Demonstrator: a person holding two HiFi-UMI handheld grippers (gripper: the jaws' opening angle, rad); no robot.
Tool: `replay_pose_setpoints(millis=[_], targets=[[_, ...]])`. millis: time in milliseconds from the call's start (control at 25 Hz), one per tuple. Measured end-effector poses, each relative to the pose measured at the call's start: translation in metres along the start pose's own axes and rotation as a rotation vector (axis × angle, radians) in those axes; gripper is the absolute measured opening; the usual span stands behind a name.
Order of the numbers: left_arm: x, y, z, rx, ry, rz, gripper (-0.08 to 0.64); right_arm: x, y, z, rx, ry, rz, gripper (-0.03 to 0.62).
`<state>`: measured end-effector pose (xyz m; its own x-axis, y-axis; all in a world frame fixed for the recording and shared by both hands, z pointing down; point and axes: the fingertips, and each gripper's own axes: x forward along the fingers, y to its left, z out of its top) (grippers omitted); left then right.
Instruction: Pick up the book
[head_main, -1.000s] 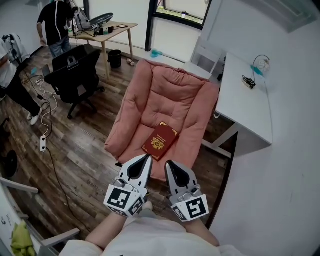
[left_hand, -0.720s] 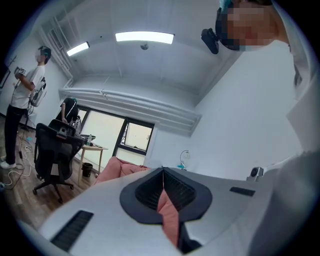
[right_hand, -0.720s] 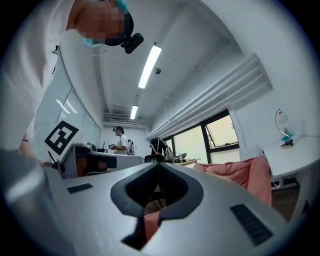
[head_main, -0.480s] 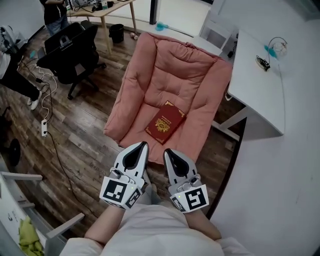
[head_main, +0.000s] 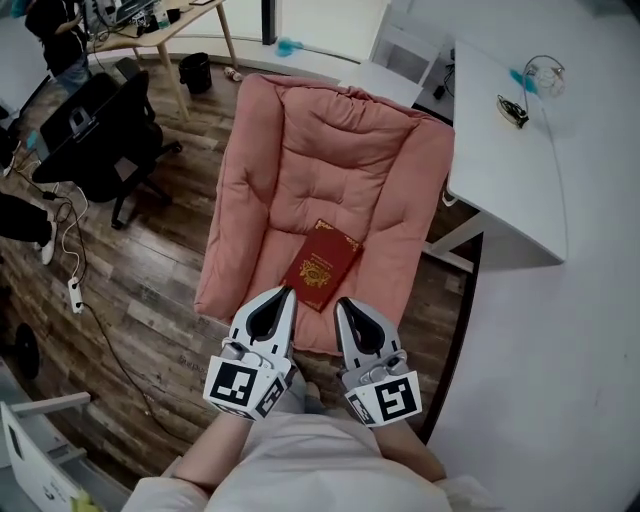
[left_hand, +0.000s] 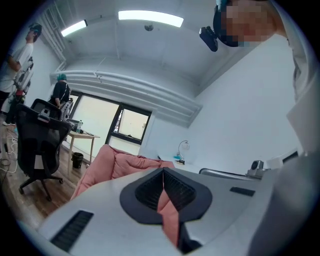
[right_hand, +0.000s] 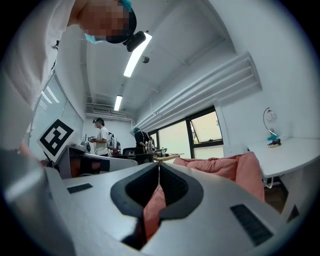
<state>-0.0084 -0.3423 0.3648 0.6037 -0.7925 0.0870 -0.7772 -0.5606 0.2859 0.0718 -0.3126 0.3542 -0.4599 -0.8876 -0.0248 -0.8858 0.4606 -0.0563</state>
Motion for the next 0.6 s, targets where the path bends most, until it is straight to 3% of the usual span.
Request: replay_pose_setpoints(millis=[280,600], targets=[[0.058,0.031,0.013,0.049,0.031,-0.088,0.005,0.054,-0.035,0.012,-0.018,-0.053,-0.115,0.028],[0.09,0.041,-0.014,0.031,0.096,-0.115,0.006,0.07,-0.061,-0.022,0.006,0.024,-0.171,0.029]])
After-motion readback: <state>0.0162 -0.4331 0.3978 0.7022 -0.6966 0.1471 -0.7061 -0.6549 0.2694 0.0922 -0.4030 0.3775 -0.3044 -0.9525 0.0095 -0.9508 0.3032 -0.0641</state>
